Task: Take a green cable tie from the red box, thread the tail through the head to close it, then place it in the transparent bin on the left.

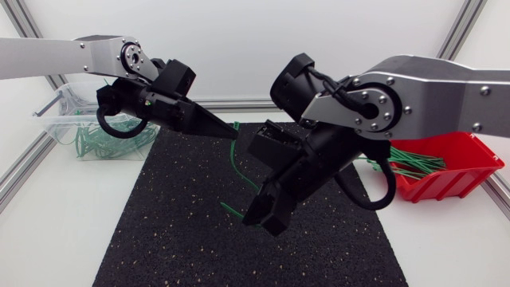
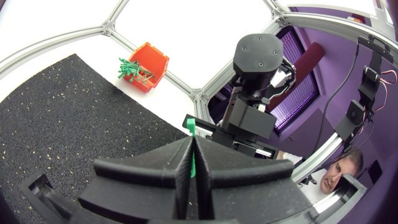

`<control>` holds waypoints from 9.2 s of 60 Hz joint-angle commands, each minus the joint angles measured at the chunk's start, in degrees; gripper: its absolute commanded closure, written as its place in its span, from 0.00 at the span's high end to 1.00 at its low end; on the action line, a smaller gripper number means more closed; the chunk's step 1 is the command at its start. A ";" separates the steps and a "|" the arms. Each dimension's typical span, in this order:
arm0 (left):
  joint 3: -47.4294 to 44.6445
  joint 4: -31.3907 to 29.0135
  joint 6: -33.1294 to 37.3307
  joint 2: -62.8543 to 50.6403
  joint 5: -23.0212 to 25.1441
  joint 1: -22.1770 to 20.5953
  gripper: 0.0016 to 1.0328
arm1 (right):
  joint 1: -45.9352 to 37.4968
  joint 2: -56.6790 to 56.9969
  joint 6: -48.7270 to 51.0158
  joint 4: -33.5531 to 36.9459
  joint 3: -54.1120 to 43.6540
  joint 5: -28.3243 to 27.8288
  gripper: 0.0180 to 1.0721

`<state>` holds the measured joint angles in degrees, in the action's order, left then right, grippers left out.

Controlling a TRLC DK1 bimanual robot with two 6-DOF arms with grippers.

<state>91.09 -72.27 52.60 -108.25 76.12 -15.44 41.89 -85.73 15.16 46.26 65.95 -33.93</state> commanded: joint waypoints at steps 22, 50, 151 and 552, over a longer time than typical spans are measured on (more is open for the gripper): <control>-8.30 10.57 1.37 4.97 0.96 1.91 0.03 | 4.25 4.17 -6.11 -2.75 -3.90 10.91 0.05; -7.42 20.59 1.28 2.16 -0.79 1.64 0.03 | 4.17 4.52 -4.35 -0.91 -4.08 6.42 0.05; -44.86 91.34 -55.50 22.99 -3.43 -0.73 0.03 | -0.76 8.74 -38.62 -4.69 -0.65 -6.15 0.05; -63.05 121.75 -80.72 46.37 -31.12 -15.41 0.03 | -4.18 19.46 -96.54 -22.44 -4.52 -18.63 0.05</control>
<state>28.82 48.10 -28.47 -62.76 44.88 -31.20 37.45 -66.02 -79.55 24.16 62.54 -53.10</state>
